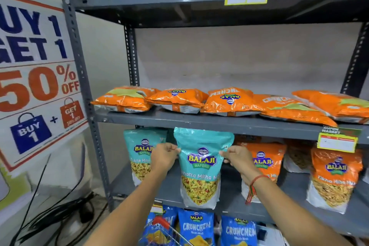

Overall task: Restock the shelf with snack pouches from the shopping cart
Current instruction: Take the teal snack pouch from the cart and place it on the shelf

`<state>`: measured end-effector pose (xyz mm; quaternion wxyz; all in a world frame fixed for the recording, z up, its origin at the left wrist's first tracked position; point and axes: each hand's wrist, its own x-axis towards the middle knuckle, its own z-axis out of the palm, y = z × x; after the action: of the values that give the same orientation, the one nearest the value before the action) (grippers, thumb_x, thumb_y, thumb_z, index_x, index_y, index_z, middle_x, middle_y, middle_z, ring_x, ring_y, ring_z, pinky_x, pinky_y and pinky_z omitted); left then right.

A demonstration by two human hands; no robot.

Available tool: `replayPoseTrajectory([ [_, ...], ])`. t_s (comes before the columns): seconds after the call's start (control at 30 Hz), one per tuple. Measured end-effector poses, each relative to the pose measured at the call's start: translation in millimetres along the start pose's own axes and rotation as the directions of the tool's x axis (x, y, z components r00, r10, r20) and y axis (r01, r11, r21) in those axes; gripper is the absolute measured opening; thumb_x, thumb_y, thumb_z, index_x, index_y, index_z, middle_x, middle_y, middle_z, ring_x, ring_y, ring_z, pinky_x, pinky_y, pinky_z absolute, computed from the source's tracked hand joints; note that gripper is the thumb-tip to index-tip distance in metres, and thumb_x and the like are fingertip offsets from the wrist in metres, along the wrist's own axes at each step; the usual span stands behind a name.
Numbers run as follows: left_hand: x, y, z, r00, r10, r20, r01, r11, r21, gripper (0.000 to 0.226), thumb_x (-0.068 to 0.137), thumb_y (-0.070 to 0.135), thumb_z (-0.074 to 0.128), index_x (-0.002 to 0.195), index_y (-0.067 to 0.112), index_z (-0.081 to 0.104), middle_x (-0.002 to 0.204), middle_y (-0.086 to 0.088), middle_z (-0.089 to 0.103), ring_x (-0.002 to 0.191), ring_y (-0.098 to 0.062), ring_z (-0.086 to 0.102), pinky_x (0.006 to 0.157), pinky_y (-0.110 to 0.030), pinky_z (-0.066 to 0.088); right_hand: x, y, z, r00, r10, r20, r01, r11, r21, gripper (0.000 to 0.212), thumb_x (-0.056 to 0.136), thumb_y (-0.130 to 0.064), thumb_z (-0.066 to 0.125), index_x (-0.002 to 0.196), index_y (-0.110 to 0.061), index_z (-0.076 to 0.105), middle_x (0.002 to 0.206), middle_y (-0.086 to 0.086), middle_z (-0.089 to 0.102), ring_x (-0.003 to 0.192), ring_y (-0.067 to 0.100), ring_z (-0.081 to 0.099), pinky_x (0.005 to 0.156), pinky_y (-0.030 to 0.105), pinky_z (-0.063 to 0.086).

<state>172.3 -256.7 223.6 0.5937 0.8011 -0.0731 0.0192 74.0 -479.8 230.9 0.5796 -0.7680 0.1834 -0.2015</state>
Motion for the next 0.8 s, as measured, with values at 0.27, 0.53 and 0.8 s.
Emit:
replayPoseTrajectory([
  [0.27,65.0,-47.8,51.1,1.000,-0.027,-0.008,0.027,0.999,0.035,0.009,0.075,0.025,0.075,0.068,0.019,0.073,0.084,-0.010,0.078,0.082,-0.028,0.073,0.085,-0.046,0.059,64.1,55.3,20.9,0.998,0.039,-0.047,-0.040,0.999,-0.028,0.030,0.080,-0.020,0.072,0.076,0.008,0.065,0.070,0.006,0.072,0.060,0.013,0.059,0.060,0.028,0.047],
  [0.53,98.9,-72.1,77.1,0.998,-0.024,-0.050,0.027,0.998,0.051,0.007,0.073,0.026,0.076,0.067,0.026,0.075,0.083,-0.006,0.079,0.078,-0.023,0.074,0.080,-0.045,0.060,107.0,85.6,30.7,0.995,0.078,-0.055,-0.081,0.995,-0.055,0.023,0.081,-0.020,0.070,0.082,0.003,0.070,0.085,0.008,0.077,0.070,0.017,0.064,0.073,0.039,0.055],
  [0.8,98.7,-72.3,84.1,1.000,0.029,-0.004,-0.028,0.995,0.094,0.013,0.083,0.026,0.070,0.089,0.016,0.076,0.085,0.001,0.074,0.080,-0.013,0.066,0.070,-0.022,0.046,107.3,96.8,28.5,0.992,0.112,0.052,-0.118,0.982,0.149,0.006,0.086,-0.023,0.066,0.082,-0.019,0.067,0.086,-0.003,0.073,0.078,0.012,0.063,0.061,0.021,0.048],
])
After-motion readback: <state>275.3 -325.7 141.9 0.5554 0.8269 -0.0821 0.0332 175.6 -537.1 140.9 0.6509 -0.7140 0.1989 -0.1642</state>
